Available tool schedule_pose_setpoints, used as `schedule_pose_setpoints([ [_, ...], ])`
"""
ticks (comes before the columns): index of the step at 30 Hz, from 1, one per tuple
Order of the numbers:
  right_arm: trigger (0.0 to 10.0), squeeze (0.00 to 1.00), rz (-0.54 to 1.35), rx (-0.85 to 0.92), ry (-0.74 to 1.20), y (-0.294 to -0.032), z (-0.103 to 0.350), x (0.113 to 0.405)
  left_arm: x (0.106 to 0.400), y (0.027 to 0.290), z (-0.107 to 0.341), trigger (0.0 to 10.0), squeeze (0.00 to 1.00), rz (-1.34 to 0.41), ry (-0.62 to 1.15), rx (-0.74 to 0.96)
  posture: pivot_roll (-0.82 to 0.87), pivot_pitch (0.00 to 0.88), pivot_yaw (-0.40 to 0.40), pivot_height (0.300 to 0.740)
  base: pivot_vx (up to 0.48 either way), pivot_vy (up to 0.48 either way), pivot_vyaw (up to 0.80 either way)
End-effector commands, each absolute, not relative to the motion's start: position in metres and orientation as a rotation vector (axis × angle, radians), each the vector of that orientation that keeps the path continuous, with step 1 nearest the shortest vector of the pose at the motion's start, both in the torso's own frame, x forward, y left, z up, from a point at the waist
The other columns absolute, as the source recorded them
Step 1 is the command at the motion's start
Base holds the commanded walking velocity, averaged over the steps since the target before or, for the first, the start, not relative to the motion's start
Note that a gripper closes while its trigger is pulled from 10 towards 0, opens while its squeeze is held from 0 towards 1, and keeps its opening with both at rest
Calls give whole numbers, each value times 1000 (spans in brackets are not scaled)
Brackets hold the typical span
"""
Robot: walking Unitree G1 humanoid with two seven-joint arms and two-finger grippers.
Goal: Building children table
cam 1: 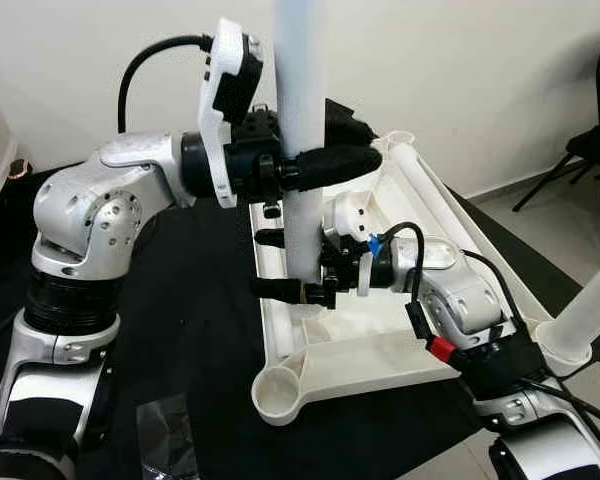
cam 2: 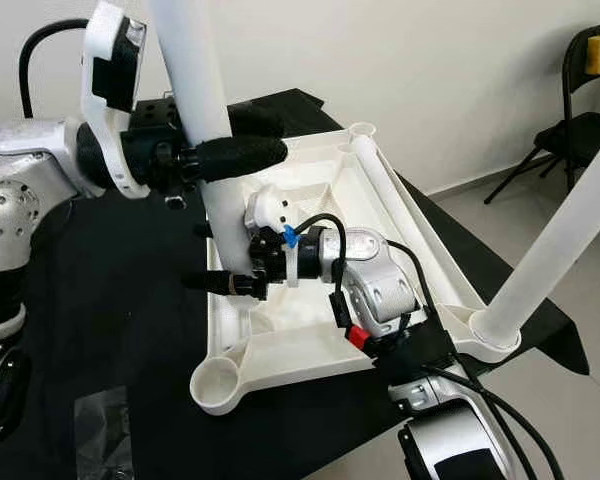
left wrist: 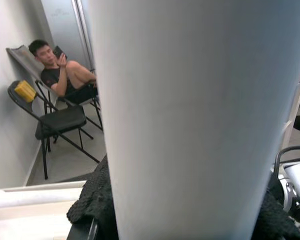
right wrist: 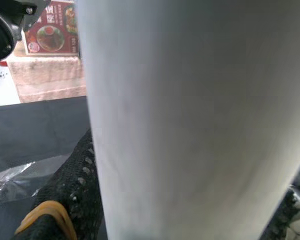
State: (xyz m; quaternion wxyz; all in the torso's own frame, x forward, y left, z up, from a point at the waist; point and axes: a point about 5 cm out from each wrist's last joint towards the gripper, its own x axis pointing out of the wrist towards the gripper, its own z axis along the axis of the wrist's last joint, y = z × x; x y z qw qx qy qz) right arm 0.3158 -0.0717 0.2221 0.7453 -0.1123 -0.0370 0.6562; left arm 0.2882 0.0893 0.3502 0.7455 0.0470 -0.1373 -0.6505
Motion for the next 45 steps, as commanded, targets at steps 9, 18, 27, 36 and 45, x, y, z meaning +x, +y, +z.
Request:
schedule_pose_setpoints([
  [9,10000,0,1520,-323,-80,-44,225,306,278,69,344,0,0,-1540,-321,101,-31,79,38,740,0,0,0],
  [18,10000,0,1525,-305,-94,-43,230,306,277,66,341,0,0,-1549,-322,100,-34,78,39,740,0,0,0],
  [27,10000,0,1525,-305,-102,-43,233,306,277,64,339,0,0,-1546,-315,103,-33,77,37,740,0,0,0],
  [36,10000,0,1517,-310,-102,-42,234,307,277,64,339,0,0,-1542,-313,105,-33,79,37,740,0,0,0],
  [45,0,0,1532,-294,-101,-42,236,306,277,63,337,0,0,-1543,-310,107,-34,79,35,740,0,0,0],
])
